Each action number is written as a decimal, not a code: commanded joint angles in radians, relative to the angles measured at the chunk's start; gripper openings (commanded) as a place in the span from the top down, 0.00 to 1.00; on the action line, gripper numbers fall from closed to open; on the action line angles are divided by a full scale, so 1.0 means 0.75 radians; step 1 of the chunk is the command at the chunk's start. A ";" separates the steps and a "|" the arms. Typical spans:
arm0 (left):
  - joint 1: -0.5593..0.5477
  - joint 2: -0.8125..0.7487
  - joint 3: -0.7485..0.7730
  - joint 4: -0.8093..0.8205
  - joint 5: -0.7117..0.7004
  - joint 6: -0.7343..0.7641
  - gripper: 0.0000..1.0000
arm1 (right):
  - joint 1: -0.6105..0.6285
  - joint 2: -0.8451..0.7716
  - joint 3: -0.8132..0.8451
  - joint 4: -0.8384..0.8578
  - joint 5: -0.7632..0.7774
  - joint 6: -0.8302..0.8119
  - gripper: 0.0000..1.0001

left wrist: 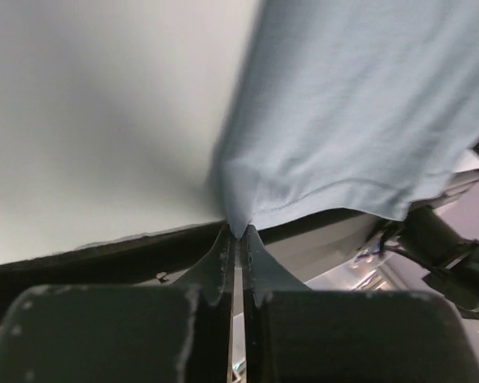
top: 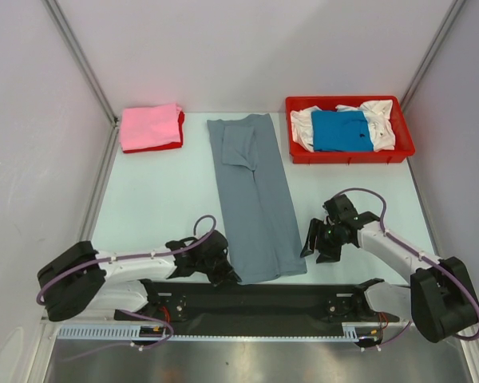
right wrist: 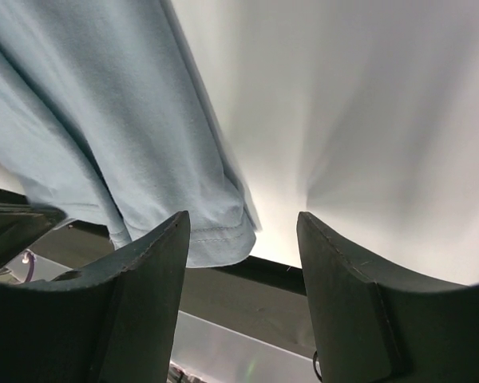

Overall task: Fold and stack the t-shirts
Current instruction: Fold the tshirt

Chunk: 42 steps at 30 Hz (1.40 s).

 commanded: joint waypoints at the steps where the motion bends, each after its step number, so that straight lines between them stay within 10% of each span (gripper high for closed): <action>1: -0.002 -0.150 -0.023 -0.012 -0.126 -0.045 1.00 | 0.017 0.019 -0.006 -0.014 0.023 0.005 0.39; 14: 0.004 -0.531 -0.225 -0.225 -0.161 -0.084 1.00 | 0.131 -0.020 -0.135 0.094 -0.118 0.081 0.42; 28: 0.006 -0.500 -0.236 -0.154 -0.134 -0.028 1.00 | 0.182 -0.022 -0.245 0.235 -0.200 0.144 0.49; 38: 0.004 -0.515 -0.230 -0.174 -0.126 0.010 1.00 | 0.189 0.062 -0.272 0.326 -0.281 0.120 0.97; 42: 0.004 -0.502 -0.187 -0.225 -0.124 0.053 1.00 | 0.193 -0.089 -0.274 0.244 -0.286 0.146 1.00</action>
